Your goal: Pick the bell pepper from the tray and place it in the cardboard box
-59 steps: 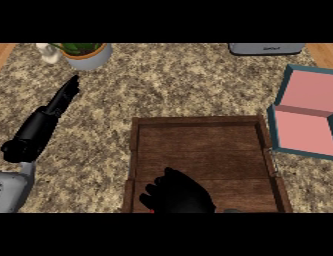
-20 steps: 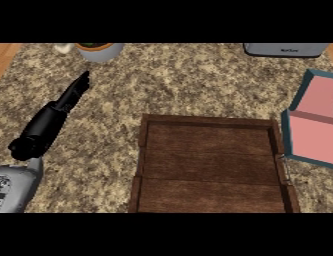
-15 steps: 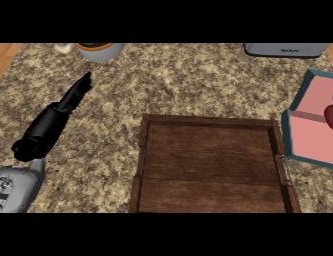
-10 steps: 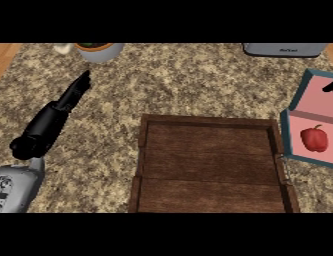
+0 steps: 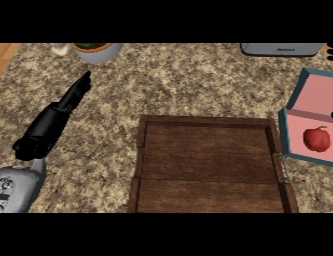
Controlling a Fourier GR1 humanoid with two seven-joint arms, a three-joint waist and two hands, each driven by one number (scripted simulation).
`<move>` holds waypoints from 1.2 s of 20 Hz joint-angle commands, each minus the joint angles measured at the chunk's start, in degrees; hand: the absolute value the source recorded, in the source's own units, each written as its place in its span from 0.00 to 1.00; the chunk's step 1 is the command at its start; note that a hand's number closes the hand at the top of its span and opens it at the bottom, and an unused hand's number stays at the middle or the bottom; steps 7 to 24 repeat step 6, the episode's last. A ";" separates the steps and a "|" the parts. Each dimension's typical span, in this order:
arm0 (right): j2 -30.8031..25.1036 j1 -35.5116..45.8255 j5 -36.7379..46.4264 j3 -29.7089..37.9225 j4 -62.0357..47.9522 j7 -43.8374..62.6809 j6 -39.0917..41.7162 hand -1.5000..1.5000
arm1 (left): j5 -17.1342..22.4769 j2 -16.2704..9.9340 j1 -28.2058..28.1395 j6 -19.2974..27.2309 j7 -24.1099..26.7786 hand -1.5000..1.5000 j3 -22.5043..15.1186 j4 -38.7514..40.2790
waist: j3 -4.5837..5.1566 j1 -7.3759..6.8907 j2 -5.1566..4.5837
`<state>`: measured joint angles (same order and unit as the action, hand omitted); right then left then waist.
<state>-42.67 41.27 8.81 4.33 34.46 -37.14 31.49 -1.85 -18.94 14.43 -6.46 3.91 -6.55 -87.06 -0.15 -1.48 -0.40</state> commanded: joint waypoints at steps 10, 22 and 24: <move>-5.32 5.53 -12.96 11.75 -16.91 5.60 13.21 0.00 | 0.10 0.32 1.28 -1.12 0.99 0.50 -0.04 -0.35 | -0.19 -1.47 -1.13; -5.32 5.53 -12.96 11.75 -16.91 5.60 13.21 0.00 | 0.10 0.32 1.28 -1.12 0.99 0.50 -0.04 -0.35 | -0.19 -1.47 -1.13; -5.32 5.53 -12.96 11.75 -16.91 5.60 13.21 0.00 | 0.10 0.32 1.28 -1.12 0.99 0.50 -0.04 -0.35 | -0.19 -1.47 -1.13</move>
